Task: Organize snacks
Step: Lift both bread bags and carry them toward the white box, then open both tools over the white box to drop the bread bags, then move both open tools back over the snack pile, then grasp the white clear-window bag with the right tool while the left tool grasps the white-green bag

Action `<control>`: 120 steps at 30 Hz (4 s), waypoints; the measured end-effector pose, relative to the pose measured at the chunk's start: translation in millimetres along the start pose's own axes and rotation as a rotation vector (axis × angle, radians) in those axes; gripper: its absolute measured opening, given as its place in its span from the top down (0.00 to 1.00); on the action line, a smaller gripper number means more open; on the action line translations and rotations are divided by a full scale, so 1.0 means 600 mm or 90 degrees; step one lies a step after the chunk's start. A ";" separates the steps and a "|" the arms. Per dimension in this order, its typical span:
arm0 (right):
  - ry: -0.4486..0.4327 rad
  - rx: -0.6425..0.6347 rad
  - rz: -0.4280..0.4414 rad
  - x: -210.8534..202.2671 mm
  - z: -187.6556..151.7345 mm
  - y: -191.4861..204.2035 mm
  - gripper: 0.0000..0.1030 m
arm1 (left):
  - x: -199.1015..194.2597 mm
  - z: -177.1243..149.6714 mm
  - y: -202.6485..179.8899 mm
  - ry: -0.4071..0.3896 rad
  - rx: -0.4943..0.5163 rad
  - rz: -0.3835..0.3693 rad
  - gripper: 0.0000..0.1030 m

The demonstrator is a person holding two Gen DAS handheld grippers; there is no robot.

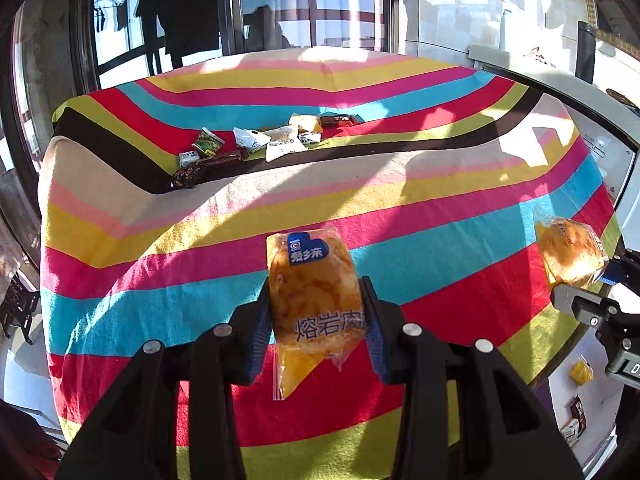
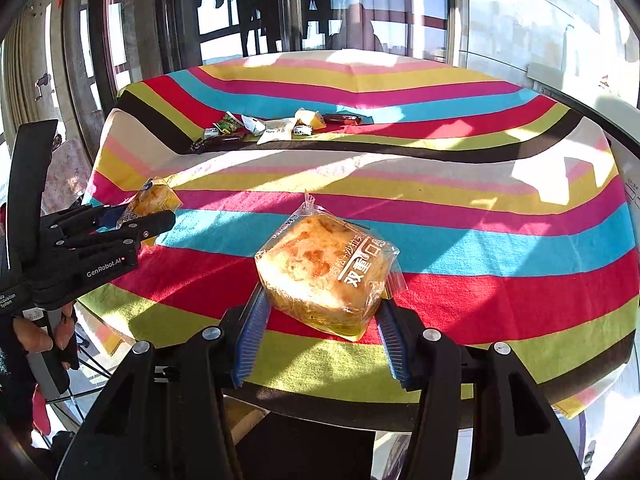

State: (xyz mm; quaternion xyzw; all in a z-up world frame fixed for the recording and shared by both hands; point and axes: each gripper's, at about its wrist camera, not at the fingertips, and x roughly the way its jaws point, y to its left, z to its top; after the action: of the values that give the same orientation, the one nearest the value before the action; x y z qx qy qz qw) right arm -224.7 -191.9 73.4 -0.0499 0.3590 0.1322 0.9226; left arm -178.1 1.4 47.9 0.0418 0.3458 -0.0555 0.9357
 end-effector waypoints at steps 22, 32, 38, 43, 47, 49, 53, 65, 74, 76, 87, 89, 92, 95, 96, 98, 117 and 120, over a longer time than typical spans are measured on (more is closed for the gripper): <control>-0.077 0.093 -0.152 -0.214 -0.168 -0.140 0.50 | -0.146 -0.024 -0.276 -0.082 0.220 -0.178 0.60; -0.063 0.177 -0.250 -0.246 -0.251 -0.224 0.50 | -0.151 -0.061 -0.436 -0.035 0.335 -0.278 0.60; -0.005 0.192 -0.282 -0.218 -0.296 -0.256 0.50 | -0.132 -0.102 -0.511 0.028 0.390 -0.337 0.60; 0.009 0.195 -0.274 -0.192 -0.311 -0.271 0.47 | -0.107 -0.143 -0.558 0.075 0.425 -0.382 0.60; 0.008 0.215 -0.264 -0.176 -0.317 -0.285 0.29 | -0.088 -0.169 -0.576 0.102 0.443 -0.425 0.46; 0.007 0.234 -0.254 -0.173 -0.319 -0.290 0.24 | -0.080 -0.176 -0.574 0.089 0.444 -0.400 0.14; 0.014 0.248 -0.251 -0.162 -0.323 -0.290 0.20 | -0.061 -0.168 -0.547 0.084 0.411 -0.385 0.07; 0.091 0.234 -0.231 -0.111 -0.314 -0.251 0.16 | -0.055 -0.117 -0.424 -0.007 0.382 -0.279 0.03; 0.124 0.118 -0.177 -0.047 -0.235 -0.145 0.16 | -0.031 -0.050 -0.254 -0.042 0.260 -0.201 0.03; 0.116 0.083 -0.166 -0.033 -0.208 -0.116 0.16 | -0.022 -0.033 -0.208 -0.049 0.228 -0.170 0.03; 0.072 0.032 -0.051 0.086 -0.025 -0.008 0.16 | 0.066 0.037 0.085 0.009 0.015 -0.008 0.02; 0.068 0.016 -0.034 0.111 0.010 0.008 0.16 | 0.080 0.044 0.128 0.023 -0.022 0.010 0.02; 0.070 -0.005 -0.014 0.160 0.064 0.026 0.16 | 0.101 0.059 0.180 0.036 -0.074 0.021 0.03; 0.099 -0.001 0.022 0.228 0.113 0.034 0.16 | 0.126 0.074 0.217 0.041 -0.100 0.041 0.02; 0.117 0.002 0.022 0.253 0.128 0.036 0.16 | 0.136 0.078 0.227 0.048 -0.108 0.048 0.02; 0.142 -0.008 0.027 0.297 0.160 0.043 0.16 | 0.156 0.082 0.250 0.076 -0.146 0.038 0.03; 0.157 -0.182 0.155 0.595 0.409 0.118 0.16 | 0.177 0.065 0.279 0.099 -0.222 -0.003 0.02; 0.154 -0.253 0.201 0.614 0.428 0.125 0.16 | 0.175 0.062 0.279 0.097 -0.224 -0.006 0.02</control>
State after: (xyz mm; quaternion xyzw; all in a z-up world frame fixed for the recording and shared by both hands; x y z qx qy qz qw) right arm 181.5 4.8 14.1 -0.1886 0.4372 0.3349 0.8131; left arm -52.7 155.0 14.1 -0.1202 0.4204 0.0052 0.8993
